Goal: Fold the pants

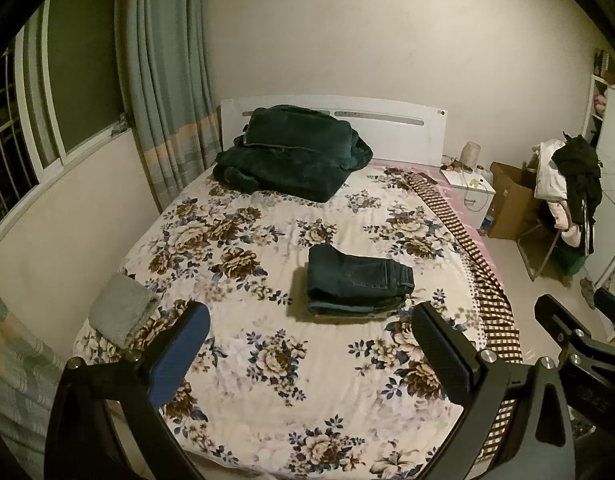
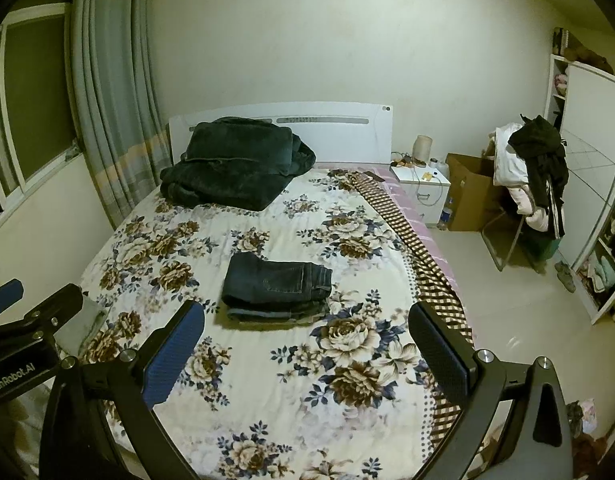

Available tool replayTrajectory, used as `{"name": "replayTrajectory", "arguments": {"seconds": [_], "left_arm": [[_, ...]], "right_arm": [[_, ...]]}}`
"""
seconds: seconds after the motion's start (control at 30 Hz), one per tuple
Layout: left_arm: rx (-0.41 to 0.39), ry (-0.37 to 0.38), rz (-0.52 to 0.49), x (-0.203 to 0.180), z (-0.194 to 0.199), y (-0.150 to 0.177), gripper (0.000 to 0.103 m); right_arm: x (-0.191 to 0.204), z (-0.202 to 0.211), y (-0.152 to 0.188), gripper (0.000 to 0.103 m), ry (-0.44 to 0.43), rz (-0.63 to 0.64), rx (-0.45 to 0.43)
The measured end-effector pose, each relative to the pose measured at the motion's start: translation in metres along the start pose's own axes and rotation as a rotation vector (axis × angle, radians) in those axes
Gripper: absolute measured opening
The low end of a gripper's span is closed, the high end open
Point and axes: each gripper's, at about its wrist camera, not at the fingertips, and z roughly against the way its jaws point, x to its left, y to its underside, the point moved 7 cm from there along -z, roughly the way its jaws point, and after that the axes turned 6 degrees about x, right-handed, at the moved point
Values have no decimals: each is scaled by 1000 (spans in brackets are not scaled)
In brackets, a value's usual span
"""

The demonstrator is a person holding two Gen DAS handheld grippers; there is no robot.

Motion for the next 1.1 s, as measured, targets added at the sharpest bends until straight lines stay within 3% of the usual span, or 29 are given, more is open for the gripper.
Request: {"name": "replayTrajectory", "arguments": {"seconds": [1.1], "left_arm": [[6, -1, -2, -1, -2, 0, 103]], "right_arm": [[-10, -9, 0, 103, 7, -8, 18]]}}
